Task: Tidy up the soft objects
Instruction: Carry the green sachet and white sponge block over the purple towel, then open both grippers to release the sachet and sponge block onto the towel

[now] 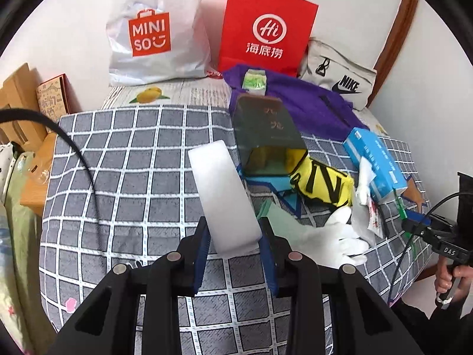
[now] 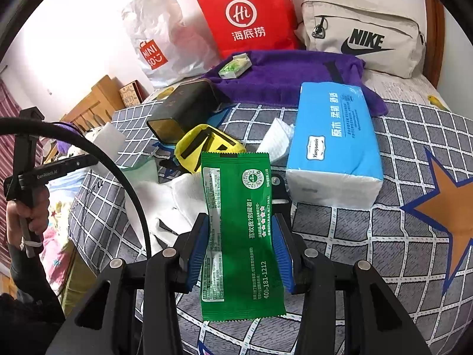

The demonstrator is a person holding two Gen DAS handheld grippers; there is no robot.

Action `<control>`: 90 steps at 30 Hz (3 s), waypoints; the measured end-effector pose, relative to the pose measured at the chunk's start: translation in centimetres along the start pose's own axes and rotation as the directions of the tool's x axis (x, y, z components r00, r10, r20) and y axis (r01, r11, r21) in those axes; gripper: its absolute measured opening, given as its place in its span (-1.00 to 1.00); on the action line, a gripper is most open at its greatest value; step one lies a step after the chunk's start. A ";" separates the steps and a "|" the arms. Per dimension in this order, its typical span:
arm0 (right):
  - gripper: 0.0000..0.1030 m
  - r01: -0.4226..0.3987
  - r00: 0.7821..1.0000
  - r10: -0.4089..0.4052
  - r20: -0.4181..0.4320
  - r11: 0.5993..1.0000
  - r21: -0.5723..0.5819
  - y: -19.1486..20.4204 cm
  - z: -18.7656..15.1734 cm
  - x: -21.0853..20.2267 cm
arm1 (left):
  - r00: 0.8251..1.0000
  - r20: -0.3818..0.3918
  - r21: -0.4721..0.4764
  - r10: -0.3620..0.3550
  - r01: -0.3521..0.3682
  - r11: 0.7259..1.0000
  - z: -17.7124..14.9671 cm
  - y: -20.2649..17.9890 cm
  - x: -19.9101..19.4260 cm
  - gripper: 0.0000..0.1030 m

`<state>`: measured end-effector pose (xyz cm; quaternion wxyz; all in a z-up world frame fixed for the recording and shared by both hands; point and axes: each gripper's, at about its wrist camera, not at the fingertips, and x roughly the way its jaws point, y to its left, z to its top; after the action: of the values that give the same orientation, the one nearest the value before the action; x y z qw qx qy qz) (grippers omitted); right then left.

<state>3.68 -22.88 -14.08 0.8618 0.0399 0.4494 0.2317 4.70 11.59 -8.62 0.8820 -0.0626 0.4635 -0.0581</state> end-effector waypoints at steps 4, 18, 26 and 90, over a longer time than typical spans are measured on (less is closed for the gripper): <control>-0.17 0.005 1.000 -0.005 0.006 1.000 -0.008 0.1 0.5 -0.2 | 1.000 0.014 -0.002 -0.009 0.009 1.000 1.0 -0.4 0.0 -0.40; -0.17 0.042 0.996 -0.039 0.076 0.998 -0.039 -1.0 5.6 -2.1 | 0.998 0.043 0.043 -0.037 0.035 0.998 6.7 -2.1 1.6 -0.40; -0.17 0.087 0.990 -0.082 0.110 0.996 -0.035 -3.5 10.3 -1.6 | 0.998 0.044 0.045 -0.042 0.040 0.998 10.7 -2.4 3.7 -0.40; -0.09 0.149 0.970 -0.151 -0.190 0.989 -0.027 -14.1 25.0 17.6 | 0.966 -0.235 0.157 -0.109 0.148 0.976 21.6 -9.4 22.1 0.10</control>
<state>37.18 -24.27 -16.44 0.8299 -0.0219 0.5305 0.1714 34.55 -0.03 -12.86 0.8203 -0.0090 0.5484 -0.1622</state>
